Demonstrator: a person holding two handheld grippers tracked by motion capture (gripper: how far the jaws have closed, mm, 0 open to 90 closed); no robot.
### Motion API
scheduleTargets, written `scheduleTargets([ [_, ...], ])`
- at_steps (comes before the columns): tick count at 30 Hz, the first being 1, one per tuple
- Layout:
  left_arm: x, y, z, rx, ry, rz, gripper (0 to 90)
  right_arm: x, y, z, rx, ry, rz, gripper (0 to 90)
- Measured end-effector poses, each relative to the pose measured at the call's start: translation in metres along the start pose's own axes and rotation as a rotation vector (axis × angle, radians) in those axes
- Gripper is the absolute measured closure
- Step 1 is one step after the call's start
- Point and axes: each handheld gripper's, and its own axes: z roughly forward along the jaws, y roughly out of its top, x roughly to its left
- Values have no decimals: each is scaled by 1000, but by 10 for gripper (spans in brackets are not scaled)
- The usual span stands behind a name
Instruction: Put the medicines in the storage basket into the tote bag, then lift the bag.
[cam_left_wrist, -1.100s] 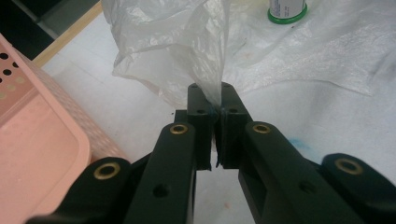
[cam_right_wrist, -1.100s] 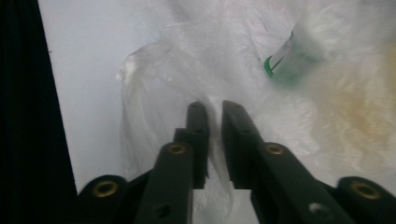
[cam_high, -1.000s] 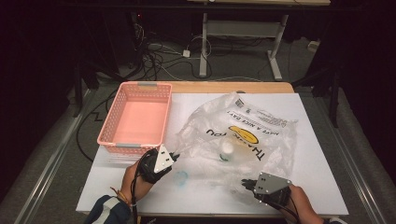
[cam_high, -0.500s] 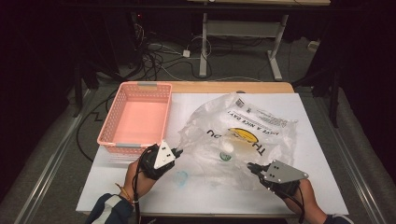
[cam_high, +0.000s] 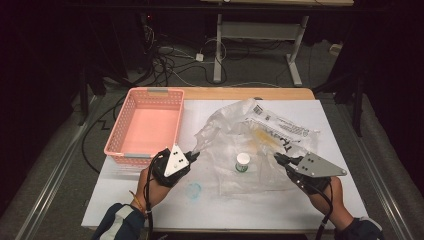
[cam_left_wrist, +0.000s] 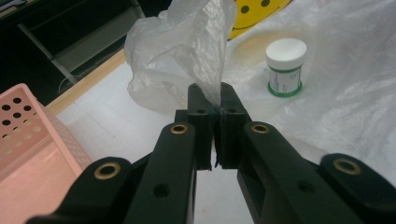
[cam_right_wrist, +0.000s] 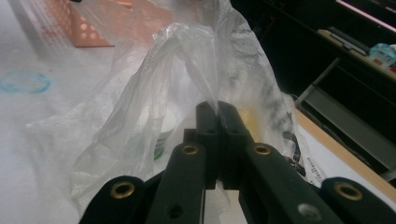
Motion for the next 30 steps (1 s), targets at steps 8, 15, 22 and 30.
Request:
scheduleTargets([
  [8,3,8,-1,-52,9,-4,856,-15,6,-1,-31,-55,10,900],
  [15,7,17,-7,-92,27,-7,859,-26,12,-6,-64,-93,24,900],
  [22,12,34,-18,-166,34,-15,860,-38,21,-15,-99,-147,27,900],
  [30,17,53,-24,-242,55,-28,860,-58,32,-24,-145,-209,48,900],
])
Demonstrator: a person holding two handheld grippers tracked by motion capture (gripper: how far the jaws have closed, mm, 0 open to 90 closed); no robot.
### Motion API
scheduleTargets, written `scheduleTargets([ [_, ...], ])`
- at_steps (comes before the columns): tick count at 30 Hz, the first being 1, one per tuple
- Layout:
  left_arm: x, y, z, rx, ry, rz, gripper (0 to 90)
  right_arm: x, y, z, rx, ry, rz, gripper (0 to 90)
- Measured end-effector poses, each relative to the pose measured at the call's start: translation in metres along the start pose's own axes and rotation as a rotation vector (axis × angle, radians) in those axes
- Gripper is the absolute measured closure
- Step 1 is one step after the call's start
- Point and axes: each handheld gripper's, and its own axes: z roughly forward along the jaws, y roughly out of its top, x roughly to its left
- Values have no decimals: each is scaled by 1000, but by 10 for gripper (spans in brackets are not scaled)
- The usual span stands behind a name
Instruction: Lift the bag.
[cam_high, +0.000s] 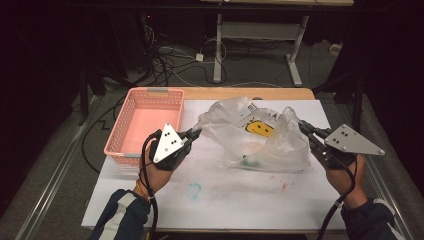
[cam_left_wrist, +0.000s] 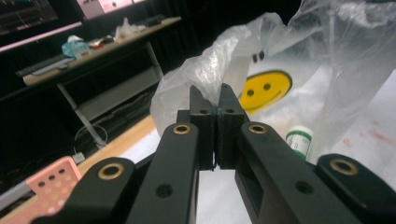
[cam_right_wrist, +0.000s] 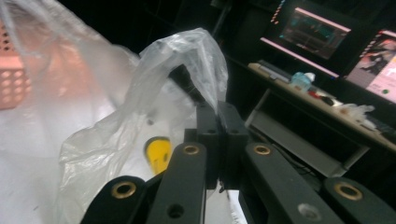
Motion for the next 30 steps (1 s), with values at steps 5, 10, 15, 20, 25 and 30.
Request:
scheduleTargets([
  [5,6,16,6,-48,15,-18,860,-14,13,6,-25,-26,21,900],
  [10,12,36,11,-99,25,-45,860,-31,25,18,-42,-37,65,900],
  [15,15,50,17,-99,42,-29,859,-48,33,32,-33,-70,90,900],
  [20,23,65,26,-96,57,-39,859,-68,37,46,-4,-102,129,900],
  [25,30,75,42,-86,76,-34,858,-86,40,60,14,-128,168,900],
  [30,38,78,68,-48,87,-42,858,-102,38,77,51,-172,175,900],
])
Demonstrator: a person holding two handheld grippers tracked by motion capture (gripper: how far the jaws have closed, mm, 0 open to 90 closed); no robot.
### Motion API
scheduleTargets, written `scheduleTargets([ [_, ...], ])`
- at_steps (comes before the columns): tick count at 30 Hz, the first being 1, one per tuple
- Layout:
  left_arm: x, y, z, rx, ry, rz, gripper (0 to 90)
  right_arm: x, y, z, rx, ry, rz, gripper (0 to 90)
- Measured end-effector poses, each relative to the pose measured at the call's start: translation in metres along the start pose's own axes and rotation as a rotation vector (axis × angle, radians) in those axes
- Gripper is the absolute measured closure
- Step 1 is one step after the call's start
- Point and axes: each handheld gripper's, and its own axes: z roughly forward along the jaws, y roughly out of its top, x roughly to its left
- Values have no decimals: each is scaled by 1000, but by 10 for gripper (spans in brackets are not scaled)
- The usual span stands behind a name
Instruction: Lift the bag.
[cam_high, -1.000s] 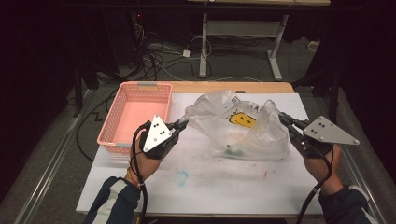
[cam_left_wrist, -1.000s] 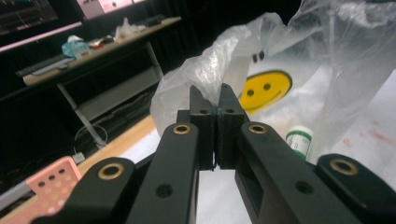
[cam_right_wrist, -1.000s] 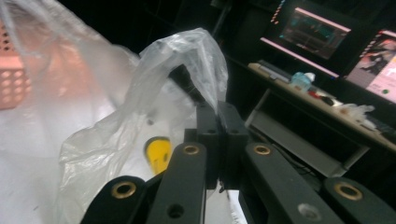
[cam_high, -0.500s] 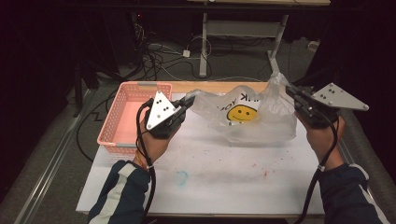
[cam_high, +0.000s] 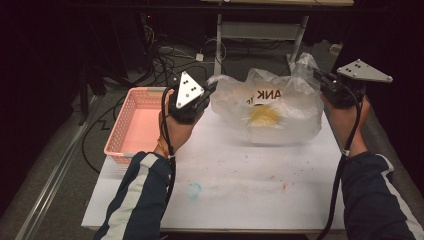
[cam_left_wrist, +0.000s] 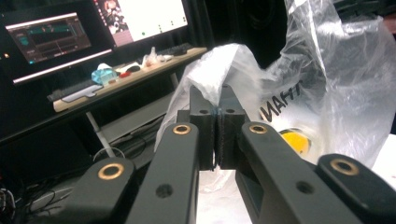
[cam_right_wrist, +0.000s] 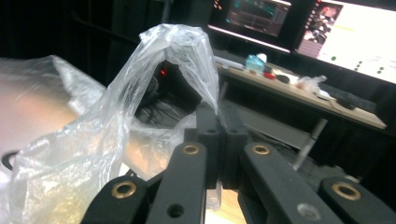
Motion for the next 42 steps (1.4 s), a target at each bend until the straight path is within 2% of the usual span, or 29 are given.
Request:
scheduleTargets([
  [2,2,0,8,5,8,-7,857,-3,-1,7,22,-12,-2,900],
  [7,11,3,27,20,24,-27,856,-14,-4,23,60,-20,31,900],
  [11,18,6,40,35,45,-29,856,-24,-3,29,74,-43,52,900],
  [15,27,8,51,45,65,-45,855,-32,-2,36,100,-73,36,900],
  [21,39,6,64,63,95,-68,853,-38,-7,46,140,-98,49,900],
  [23,43,12,61,61,110,-56,856,-41,-7,48,148,-117,44,900],
  [25,49,22,54,32,108,-78,857,-45,-3,45,142,-129,34,900],
  [28,51,37,42,1,119,-63,857,-54,9,37,115,-125,68,900],
  [30,48,48,33,-21,127,-48,857,-56,18,31,93,-126,75,900],
  [34,41,66,21,-55,116,-33,859,-50,37,21,68,-123,48,900],
  [36,37,73,18,-55,122,-21,858,-47,43,17,59,-118,39,900],
  [40,29,75,21,-50,118,-9,852,-43,49,16,67,-117,32,900],
  [42,26,71,27,-38,126,-21,798,-43,47,19,79,-118,29,900],
])
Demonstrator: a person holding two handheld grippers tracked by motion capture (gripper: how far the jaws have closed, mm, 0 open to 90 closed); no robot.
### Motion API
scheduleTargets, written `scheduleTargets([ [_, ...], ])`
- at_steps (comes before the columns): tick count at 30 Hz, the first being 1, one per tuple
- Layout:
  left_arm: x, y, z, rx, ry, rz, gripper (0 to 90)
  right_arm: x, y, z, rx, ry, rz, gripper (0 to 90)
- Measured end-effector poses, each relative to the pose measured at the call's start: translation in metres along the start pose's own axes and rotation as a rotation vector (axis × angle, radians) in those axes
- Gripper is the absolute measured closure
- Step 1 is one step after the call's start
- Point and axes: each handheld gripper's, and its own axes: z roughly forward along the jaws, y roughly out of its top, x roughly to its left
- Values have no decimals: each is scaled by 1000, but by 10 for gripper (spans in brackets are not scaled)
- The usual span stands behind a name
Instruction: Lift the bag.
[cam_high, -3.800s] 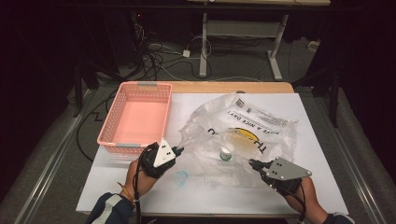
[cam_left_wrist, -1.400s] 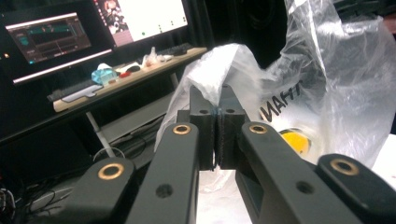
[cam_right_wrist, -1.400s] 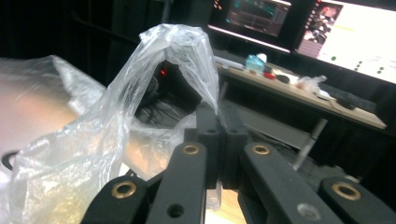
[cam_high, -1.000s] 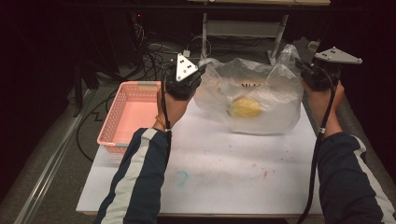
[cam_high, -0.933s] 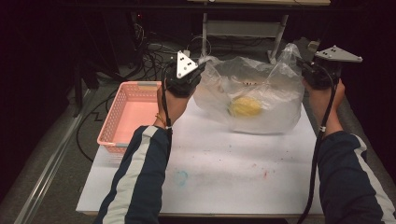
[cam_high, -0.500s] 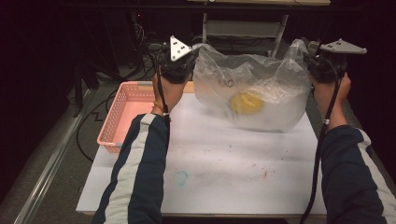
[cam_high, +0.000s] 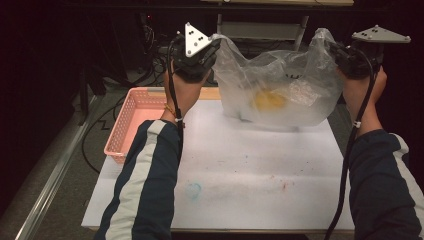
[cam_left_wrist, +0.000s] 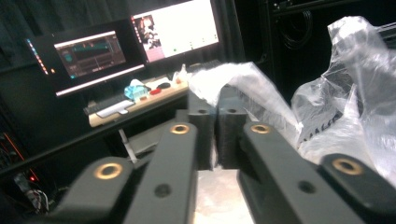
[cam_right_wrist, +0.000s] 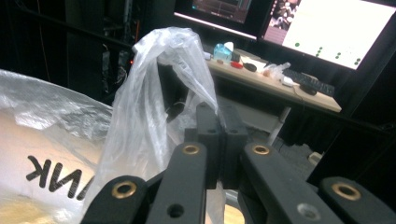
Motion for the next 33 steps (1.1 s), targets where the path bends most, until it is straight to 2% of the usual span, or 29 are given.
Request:
scheduleTargets([
  [5,-4,-18,10,31,-7,10,651,-1,-13,7,19,-2,1,900],
  [7,-3,-26,10,26,-41,-5,570,-2,-20,10,29,2,11,900],
  [9,-4,-34,10,27,-27,-11,493,-2,-27,12,37,12,17,900],
  [10,-3,-38,9,25,-30,-19,454,-2,-30,13,40,11,12,900],
  [11,-3,-41,9,25,-40,-22,451,-2,-32,13,45,17,12,900],
  [17,-9,-53,13,47,-77,-10,479,-11,-37,8,29,-2,42,898],
  [20,-15,-55,17,59,-94,0,494,-17,-36,3,31,-19,31,890],
  [23,-21,-57,25,78,-93,20,546,-21,-35,2,37,-37,12,826],
  [24,-22,-58,27,86,-94,22,601,-24,-35,1,36,-38,17,843],
  [25,-24,-59,31,99,-75,32,629,-25,-36,1,39,-31,25,857],
  [27,-26,-62,39,117,-68,35,774,-27,-39,3,56,-21,15,900],
  [30,-30,-69,53,168,-32,67,820,-28,-44,7,79,-18,1,900],
  [33,-28,-79,66,211,-8,77,845,-31,-53,13,109,-24,7,900],
])
